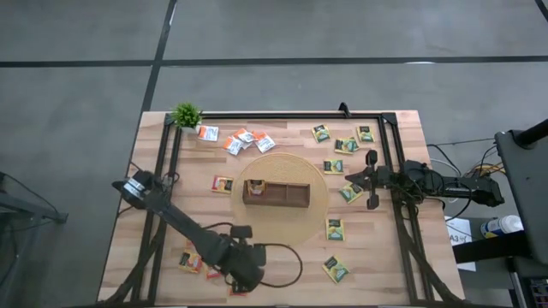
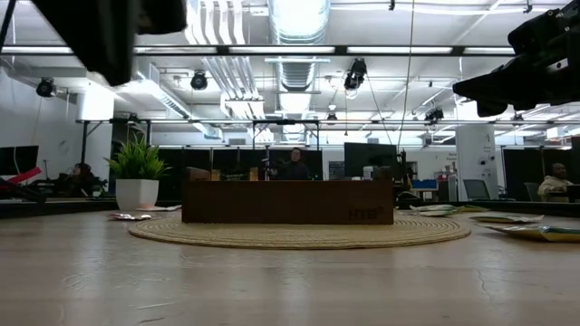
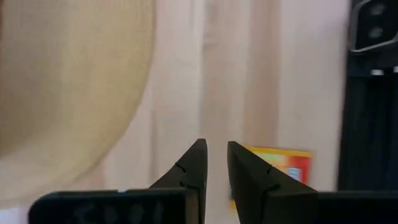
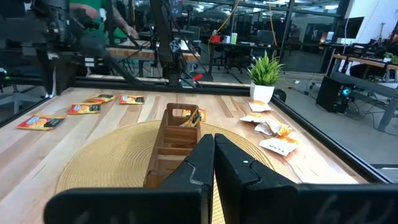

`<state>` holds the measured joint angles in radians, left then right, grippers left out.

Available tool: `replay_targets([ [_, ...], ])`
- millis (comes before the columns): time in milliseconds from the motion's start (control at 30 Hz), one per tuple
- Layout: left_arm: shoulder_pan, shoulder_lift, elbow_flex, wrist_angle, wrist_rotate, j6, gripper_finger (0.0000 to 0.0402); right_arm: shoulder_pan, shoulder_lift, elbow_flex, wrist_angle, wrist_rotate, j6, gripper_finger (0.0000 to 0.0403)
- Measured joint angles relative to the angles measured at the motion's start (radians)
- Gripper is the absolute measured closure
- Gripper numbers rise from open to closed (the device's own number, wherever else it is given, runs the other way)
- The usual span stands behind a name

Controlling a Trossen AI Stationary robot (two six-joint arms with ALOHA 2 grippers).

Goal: Pick & Place Tea
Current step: Put the mango tea sachet into the left section of the wooden organizer

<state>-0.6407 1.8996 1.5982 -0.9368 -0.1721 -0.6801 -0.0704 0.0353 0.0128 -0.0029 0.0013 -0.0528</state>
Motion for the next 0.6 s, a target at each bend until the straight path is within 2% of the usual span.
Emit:
replay_targets([
  [200,-0.063,0.009,-0.002,0.052,0.001,-0.117,0.0344,0.0,0.0,0.0,0.0,0.0,0.0,0.0394],
  [400,-0.115,0.074,-0.014,0.155,0.023,-0.074,0.0344,0.0,0.0,0.0,0.0,0.0,0.0,0.0394],
  [600,-0.118,0.13,-0.017,0.15,0.08,-0.086,0.0344,0.0,0.0,0.0,0.0,0.0,0.0,0.0394],
])
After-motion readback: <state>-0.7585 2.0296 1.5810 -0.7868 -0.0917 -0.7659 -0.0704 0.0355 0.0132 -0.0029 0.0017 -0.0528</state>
